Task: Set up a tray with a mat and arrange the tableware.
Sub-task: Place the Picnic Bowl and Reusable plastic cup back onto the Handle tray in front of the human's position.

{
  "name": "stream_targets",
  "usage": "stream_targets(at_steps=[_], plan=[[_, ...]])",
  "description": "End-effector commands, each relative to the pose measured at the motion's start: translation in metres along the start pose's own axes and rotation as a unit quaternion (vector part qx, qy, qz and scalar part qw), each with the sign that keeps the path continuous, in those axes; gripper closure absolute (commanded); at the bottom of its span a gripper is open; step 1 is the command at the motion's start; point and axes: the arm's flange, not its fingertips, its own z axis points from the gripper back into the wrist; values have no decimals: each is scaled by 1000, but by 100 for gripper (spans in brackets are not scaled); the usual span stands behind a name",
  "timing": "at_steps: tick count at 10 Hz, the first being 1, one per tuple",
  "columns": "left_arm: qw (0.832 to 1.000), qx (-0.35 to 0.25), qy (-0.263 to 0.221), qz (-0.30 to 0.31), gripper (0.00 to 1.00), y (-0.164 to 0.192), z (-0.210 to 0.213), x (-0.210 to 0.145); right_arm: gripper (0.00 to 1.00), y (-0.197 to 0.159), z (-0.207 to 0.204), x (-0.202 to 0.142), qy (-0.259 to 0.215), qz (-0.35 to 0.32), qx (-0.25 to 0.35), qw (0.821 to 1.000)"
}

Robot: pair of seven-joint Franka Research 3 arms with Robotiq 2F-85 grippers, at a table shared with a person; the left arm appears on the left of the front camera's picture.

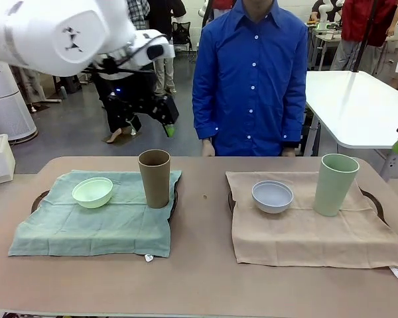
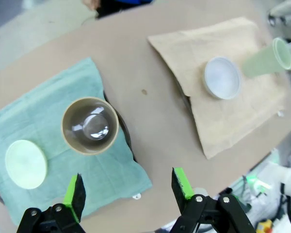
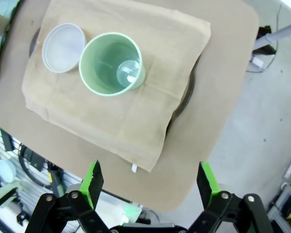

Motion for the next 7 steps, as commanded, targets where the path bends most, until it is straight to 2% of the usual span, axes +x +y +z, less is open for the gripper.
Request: stream_targets(at_steps=[1,3,4,5,7], plan=[[997,-76,6,13,7,49,15,-36,0,-15,3,-18,-8,-4,43,999],[988,-143,1,65,7,101,41,-58,0,-37,12,-36,-17,-25,112,993],[975,-197,-2,104,7,132,60,-69,0,-48,19,-43,-31,-29,157,987],[957,-253,-20,140,7,157,67,-82,0,-58,22,-51,-36,-33,215,975],[917,-346,-47,193,7,207,76,-101,0,-82,27,-59,-70,-41,346,935]])
